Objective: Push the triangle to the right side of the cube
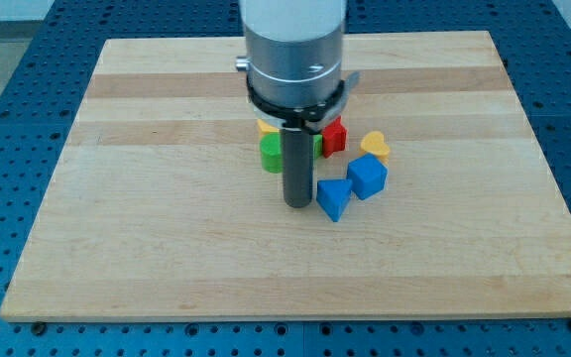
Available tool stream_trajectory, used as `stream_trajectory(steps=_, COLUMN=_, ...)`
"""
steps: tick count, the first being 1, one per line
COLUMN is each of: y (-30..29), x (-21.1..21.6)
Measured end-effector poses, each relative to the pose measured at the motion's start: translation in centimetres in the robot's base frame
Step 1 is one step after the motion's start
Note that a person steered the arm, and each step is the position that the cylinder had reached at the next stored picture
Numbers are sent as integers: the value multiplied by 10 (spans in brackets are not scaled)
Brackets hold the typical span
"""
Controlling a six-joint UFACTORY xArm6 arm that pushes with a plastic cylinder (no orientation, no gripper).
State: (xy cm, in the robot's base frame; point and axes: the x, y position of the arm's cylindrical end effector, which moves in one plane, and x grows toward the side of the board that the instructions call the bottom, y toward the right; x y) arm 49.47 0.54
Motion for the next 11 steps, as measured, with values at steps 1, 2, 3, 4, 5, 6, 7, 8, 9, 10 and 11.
stream_trajectory(steps=1, y=31, x=8)
stream_trajectory(steps=2, y=61, x=20)
stream_trajectory(steps=3, y=91, x=20)
stream_trajectory(steps=4, y=120, x=28)
stream_trajectory(steps=5, y=145, x=30)
stream_trajectory(steps=6, y=165, x=29)
stream_trajectory(steps=7, y=171, x=27)
stream_trajectory(steps=8, y=170, x=12)
stream_trajectory(steps=9, y=173, x=1)
stream_trajectory(steps=10, y=186, x=2)
stream_trajectory(steps=11, y=197, x=3)
